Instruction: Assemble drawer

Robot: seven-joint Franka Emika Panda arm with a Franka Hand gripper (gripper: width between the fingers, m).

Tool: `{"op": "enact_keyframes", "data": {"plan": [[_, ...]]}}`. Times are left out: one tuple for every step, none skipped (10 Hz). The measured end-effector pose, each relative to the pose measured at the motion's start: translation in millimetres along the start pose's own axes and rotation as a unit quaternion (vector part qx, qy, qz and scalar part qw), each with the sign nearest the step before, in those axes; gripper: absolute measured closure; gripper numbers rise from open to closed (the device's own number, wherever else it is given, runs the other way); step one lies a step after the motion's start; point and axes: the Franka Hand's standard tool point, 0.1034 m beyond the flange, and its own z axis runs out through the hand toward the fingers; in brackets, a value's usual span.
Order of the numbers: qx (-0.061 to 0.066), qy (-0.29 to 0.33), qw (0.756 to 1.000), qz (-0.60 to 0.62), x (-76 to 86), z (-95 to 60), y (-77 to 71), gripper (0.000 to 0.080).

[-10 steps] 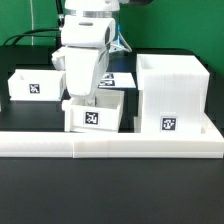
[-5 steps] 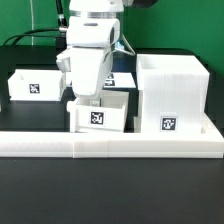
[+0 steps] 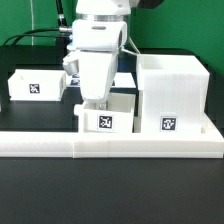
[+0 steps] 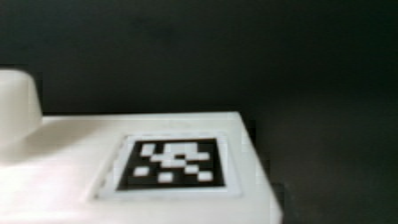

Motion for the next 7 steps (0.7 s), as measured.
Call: {"op": "enact_keyframes", "data": {"plan": [[0.002,0.001,1.000,-0.002,2.8,1.9,-1.7,0.0755],[0.002,0.001,1.000,-0.009,6.5,2.6,-1.7,0.0755],[0.002,0.001,1.000,-0.009,6.2,2.6,-1.7,0.0755],[0.002,0.001,1.000,-0.009,5.6,2.8,-2.0,0.0755],[0.002,0.001,1.000,-0.008,5.3,2.8,-2.0,0.0755],[0.002,0.001,1.000,-0.009,5.8,2.8,-1.9,0.0755],[0.002,0.000,1.000,-0.012,6.6,2.5,-1.4,0.0755]]}}
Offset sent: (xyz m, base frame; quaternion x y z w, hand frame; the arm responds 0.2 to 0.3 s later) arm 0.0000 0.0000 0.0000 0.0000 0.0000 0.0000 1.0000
